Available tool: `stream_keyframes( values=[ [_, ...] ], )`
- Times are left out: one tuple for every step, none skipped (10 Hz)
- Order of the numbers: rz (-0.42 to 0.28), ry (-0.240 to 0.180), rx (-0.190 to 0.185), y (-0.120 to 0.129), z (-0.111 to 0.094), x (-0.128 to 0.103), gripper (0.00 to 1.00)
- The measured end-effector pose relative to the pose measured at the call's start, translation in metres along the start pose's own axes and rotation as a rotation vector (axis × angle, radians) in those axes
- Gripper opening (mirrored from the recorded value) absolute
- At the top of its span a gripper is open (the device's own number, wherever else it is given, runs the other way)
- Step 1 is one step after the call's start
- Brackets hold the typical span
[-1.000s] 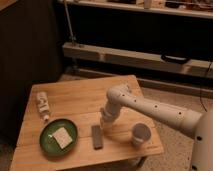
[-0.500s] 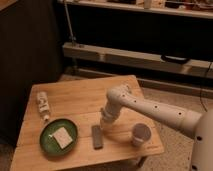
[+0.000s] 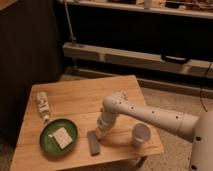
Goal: Push the eraser across the table
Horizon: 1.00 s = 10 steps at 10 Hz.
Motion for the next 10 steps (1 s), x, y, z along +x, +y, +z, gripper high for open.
stream_keyframes(
  values=[
    [-0.030, -0.018, 0.033, -0.010, 0.004, -0.003, 0.00],
    [-0.058, -0.025, 0.055, -0.021, 0.006, -0.001, 0.00],
    [-0.086, -0.035, 0.074, -0.032, 0.007, 0.000, 0.00],
    [-0.118, -0.047, 0.089, -0.045, 0.008, 0.000, 0.00],
    [-0.149, -0.062, 0.102, -0.055, 0.009, 0.001, 0.00],
    [-0.175, -0.080, 0.115, -0.062, 0.012, 0.002, 0.00],
    [-0.204, -0.093, 0.120, -0.074, 0.017, 0.000, 0.00],
    [-0.191, -0.083, 0.116, -0.075, 0.017, -0.001, 0.00],
    [-0.175, -0.077, 0.113, -0.073, 0.017, -0.002, 0.00],
    [-0.164, -0.070, 0.112, -0.069, 0.014, 0.001, 0.00]
  ],
)
